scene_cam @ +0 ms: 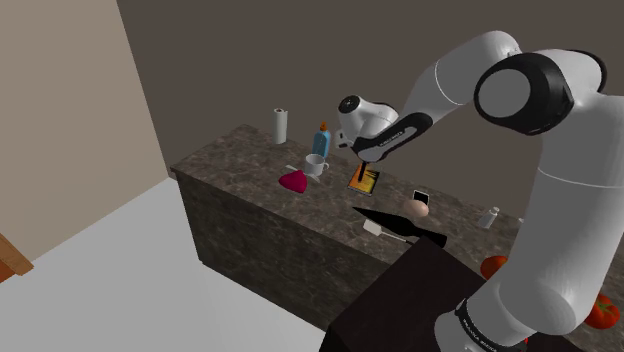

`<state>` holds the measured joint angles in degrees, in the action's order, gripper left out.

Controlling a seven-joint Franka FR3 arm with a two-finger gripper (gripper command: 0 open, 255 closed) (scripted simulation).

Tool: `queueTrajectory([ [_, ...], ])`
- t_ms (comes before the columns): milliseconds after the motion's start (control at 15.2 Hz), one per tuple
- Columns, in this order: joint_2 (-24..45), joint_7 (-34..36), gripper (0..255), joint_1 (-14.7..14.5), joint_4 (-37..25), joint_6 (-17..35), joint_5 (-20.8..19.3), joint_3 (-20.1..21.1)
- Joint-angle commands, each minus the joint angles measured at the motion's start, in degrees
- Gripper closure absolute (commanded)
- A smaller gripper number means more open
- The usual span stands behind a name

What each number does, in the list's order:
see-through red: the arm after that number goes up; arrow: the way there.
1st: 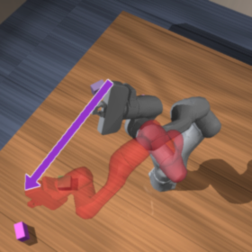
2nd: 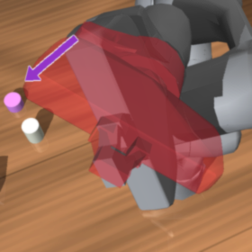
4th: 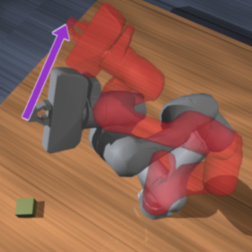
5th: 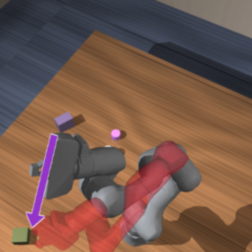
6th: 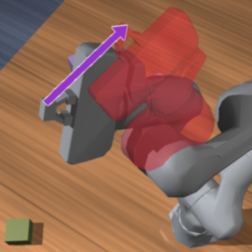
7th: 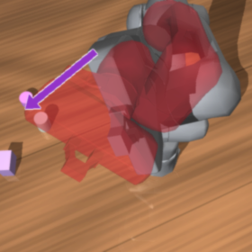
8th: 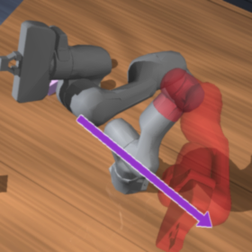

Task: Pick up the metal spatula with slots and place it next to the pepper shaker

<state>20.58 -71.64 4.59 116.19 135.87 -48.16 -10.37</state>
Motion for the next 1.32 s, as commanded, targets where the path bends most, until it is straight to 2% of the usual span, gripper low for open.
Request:
queueTrajectory([
  [0,-1.0,-1.1,255,0.1,-0.2,-0.9,0.6,0.2],
  [1254,-9.6,-9.9,255,-0.1,-3.0,-10.2,5.7,1.3],
])
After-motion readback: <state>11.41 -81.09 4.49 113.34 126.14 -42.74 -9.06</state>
